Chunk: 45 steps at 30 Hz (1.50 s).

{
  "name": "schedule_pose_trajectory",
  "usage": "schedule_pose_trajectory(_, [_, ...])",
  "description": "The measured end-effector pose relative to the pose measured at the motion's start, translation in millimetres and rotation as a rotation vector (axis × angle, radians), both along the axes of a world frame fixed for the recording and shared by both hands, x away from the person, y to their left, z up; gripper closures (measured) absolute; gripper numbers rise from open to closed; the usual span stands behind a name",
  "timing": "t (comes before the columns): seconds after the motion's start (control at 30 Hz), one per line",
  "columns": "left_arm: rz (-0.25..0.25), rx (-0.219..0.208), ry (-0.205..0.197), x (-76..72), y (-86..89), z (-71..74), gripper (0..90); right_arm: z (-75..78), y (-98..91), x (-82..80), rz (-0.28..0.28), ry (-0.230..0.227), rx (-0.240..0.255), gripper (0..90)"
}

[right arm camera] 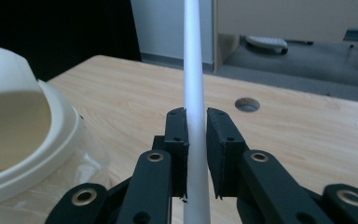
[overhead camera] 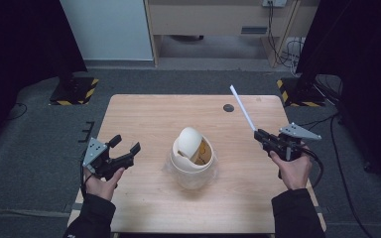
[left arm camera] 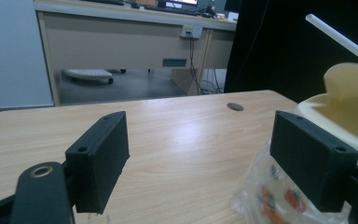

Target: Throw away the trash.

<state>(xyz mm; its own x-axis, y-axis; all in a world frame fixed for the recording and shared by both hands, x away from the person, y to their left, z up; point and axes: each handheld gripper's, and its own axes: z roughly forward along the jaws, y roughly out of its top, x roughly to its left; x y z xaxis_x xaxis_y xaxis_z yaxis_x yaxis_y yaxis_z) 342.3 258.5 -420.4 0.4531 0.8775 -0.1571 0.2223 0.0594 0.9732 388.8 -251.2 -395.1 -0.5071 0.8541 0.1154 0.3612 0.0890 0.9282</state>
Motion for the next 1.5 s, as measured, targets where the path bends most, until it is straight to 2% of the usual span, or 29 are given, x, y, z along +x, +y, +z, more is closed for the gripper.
schedule_pose_trajectory(0.1, [-0.014,-0.029,-0.021,-2.3,-2.9,6.0,19.5,7.8,0.7,-3.4,0.021,-0.029,0.042,79.1])
schedule_pose_trajectory(0.3, [-0.035,-0.043,-0.037,-5.1,-8.6,12.4,20.0,17.0,3.9,-7.7,0.045,-0.071,0.056,79.1])
schedule_pose_trajectory(0.5, [-0.050,-0.050,-0.052,-6.9,-13.5,17.0,20.8,21.8,7.1,-10.3,0.073,-0.095,0.066,79.1])
schedule_pose_trajectory(0.67, [-0.064,-0.064,-0.067,-8.2,-17.9,23.4,21.3,29.6,12.1,-14.9,0.116,-0.138,0.102,79.0])
schedule_pose_trajectory(0.83, [-0.074,-0.082,-0.078,-9.9,-21.7,28.5,22.4,33.3,18.9,-17.5,0.145,-0.154,0.088,79.1])
schedule_pose_trajectory(1.3, [-0.127,-0.148,-0.114,-13.1,-41.5,48.1,24.6,39.4,28.6,-22.0,0.195,-0.184,0.101,79.0])
schedule_pose_trajectory(1.5, [-0.145,-0.159,-0.131,-13.7,-47.8,55.1,24.7,40.7,33.7,-23.3,0.219,-0.193,0.095,79.1])
